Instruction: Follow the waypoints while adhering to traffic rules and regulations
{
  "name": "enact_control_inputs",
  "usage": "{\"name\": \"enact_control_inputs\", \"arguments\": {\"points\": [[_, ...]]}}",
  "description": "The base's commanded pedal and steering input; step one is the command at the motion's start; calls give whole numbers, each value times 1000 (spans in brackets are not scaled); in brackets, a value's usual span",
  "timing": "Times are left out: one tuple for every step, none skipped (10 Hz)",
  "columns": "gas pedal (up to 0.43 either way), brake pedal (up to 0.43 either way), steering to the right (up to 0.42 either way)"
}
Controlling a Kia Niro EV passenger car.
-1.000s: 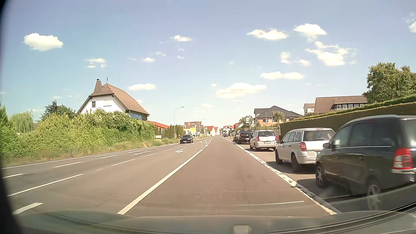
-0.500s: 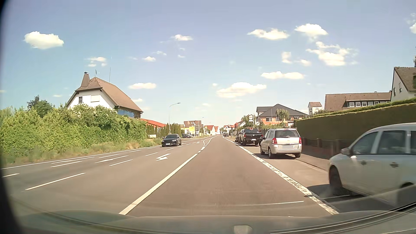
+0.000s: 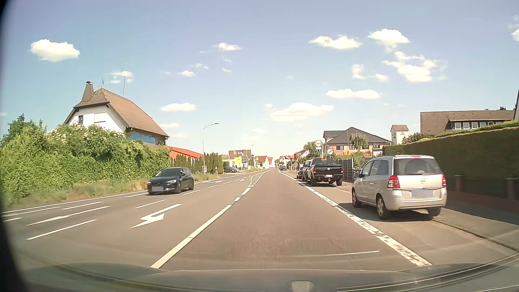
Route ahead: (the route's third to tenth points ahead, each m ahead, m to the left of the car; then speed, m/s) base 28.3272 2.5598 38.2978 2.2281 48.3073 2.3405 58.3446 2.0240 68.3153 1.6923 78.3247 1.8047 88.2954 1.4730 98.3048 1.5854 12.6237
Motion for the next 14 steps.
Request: {"name": "enact_control_inputs", "arguments": {"points": [[28, 30, -2], [28, 30, -3], [28, 30, -3], [28, 30, -3], [28, 30, -3], [28, 30, -3], [28, 30, -4], [28, 30, -4], [28, 30, -4], [28, 30, -4], [28, 30, -4], [28, 30, -4], [28, 30, -4], [28, 30, -4]]}}
